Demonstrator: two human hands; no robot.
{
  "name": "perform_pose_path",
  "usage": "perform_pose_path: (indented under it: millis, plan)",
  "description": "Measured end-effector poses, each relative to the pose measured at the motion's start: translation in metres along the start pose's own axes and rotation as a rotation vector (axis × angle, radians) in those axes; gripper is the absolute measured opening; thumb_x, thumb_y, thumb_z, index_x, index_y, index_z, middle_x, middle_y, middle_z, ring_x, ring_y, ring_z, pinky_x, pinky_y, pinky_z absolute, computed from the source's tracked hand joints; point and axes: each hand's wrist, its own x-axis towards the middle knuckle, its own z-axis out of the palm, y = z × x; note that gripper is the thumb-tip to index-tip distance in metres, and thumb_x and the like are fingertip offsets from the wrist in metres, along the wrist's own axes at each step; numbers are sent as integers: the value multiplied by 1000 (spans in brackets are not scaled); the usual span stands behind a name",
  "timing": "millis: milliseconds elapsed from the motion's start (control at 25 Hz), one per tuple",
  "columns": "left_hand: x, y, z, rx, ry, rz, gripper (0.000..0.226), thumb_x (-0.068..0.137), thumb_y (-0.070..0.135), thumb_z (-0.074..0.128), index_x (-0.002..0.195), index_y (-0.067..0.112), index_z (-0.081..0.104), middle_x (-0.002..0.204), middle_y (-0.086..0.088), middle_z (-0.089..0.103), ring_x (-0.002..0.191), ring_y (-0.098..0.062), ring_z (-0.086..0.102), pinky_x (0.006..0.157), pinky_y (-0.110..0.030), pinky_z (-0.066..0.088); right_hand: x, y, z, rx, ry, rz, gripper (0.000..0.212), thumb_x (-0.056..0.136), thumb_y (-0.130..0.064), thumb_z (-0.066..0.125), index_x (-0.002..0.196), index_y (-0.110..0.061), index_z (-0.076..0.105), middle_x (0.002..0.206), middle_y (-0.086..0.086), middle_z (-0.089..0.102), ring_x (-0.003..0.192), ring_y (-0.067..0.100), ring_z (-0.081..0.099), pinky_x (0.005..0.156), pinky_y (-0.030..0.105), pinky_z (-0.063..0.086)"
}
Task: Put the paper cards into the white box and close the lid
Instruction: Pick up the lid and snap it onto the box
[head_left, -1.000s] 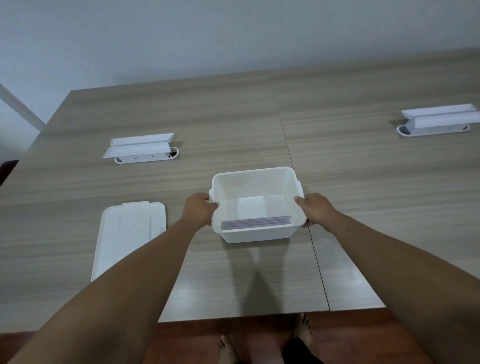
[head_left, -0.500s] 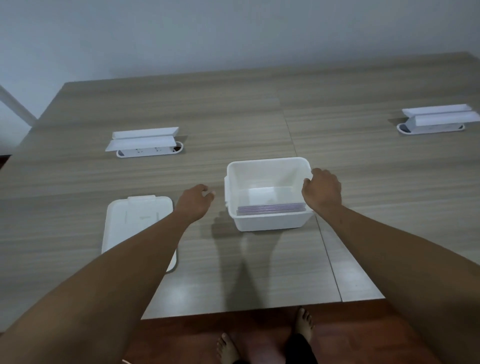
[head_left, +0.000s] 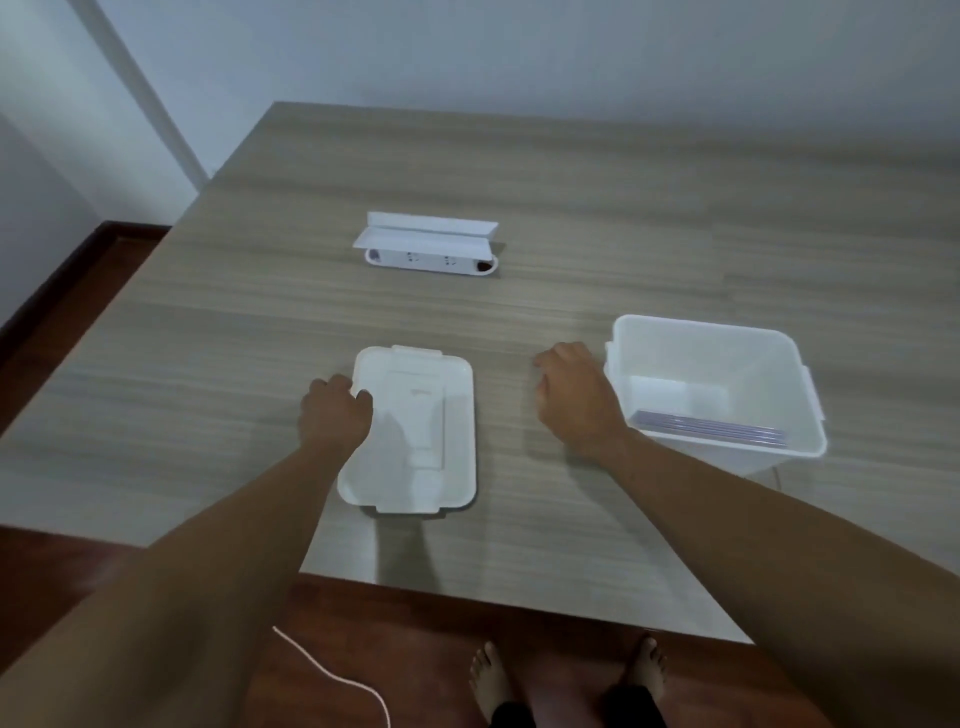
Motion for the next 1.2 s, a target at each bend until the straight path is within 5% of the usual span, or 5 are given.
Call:
perform_pose_path:
  millis: [200,520,760,1000,1200]
  plan:
    - [2,-55,15,-137,-119,-116,48,95,32,52,134,4,54,135,-20,57,122,-37,56,101,-41,44,3,-46,75,110,-248,198,28,83,-6,46,106,-5,60,110,11,61,111,30,51,88,42,49]
    - [1,-61,35,-479,-258,-188,33,99,24,41,106,3,66,101,-11,65,90,-26,58,77,-35,44,-7,-55,131,510,-507,719,18,82,-20,50,92,-9,59,100,7,66,90,28,63,74,33,50]
    - [13,6,13,-736,-270,-151,23,96,28,49,89,14,66,95,-7,65,86,-25,60,77,-35,46,36,-36,55,716,-299,733,30,97,-20,42,71,-8,50,67,3,48,70,25,48,53,29,34]
    - [8,135,-23,-1078,-452,-73,53,99,50,36,110,9,69,101,-7,75,87,-25,70,76,-39,56,69,16,-46,800,-47,841,27,89,-16,40,63,-15,34,66,5,33,62,21,30,54,28,21]
    - [-11,221,-20,-924,-446,106,51,100,46,32,133,15,53,132,-12,59,116,-25,58,95,-45,47,40,77,-117,951,-140,994,15,90,-19,54,83,-8,59,73,11,52,57,23,47,50,25,38]
